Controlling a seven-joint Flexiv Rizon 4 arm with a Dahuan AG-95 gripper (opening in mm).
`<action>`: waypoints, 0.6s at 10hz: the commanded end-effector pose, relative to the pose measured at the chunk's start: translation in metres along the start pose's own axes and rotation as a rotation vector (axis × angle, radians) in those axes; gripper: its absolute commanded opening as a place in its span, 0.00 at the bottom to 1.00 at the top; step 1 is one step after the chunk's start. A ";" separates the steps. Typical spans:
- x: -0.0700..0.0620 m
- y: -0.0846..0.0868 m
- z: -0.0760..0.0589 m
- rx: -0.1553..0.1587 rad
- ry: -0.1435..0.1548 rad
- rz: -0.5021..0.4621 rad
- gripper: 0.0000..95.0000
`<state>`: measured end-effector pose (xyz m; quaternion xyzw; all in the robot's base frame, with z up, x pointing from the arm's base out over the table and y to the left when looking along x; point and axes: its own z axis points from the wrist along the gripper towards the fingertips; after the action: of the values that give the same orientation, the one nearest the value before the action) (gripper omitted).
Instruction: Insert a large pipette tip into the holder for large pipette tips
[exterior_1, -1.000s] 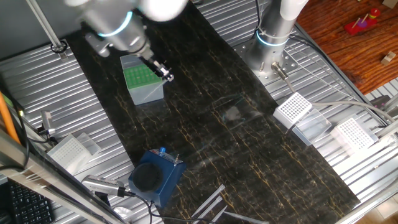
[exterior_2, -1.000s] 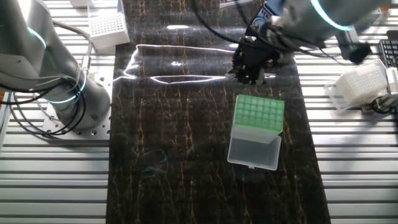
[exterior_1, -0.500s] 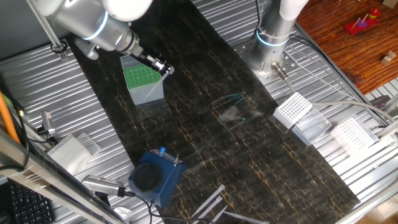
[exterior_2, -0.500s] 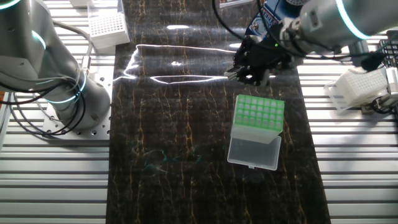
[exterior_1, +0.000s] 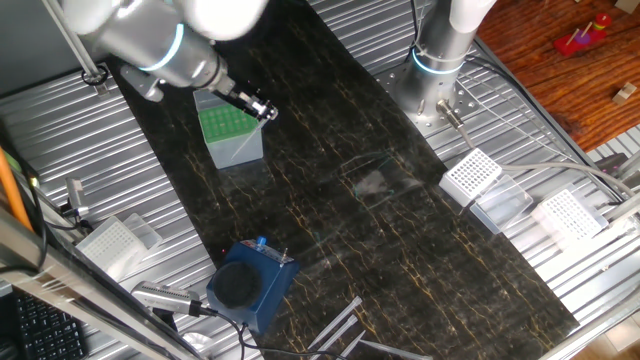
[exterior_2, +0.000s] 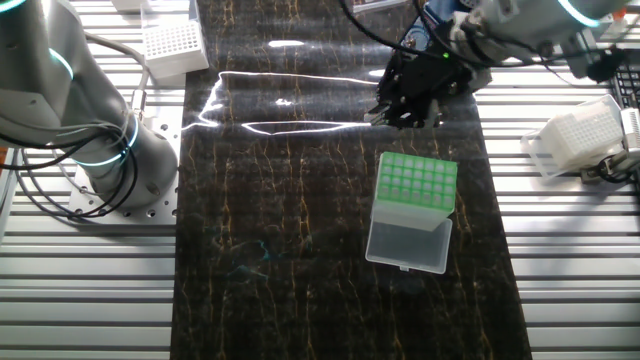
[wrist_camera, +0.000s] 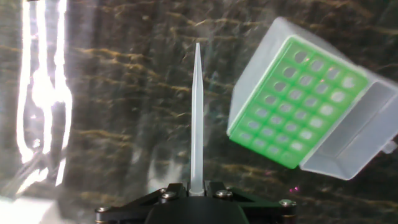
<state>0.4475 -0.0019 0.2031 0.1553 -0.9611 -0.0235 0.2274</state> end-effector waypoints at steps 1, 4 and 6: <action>-0.008 -0.010 0.003 0.128 -0.060 -0.013 0.00; -0.010 -0.014 0.005 0.120 -0.071 -0.030 0.00; -0.007 -0.015 0.007 0.118 -0.077 -0.060 0.00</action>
<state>0.4525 -0.0151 0.1912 0.1962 -0.9646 0.0248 0.1747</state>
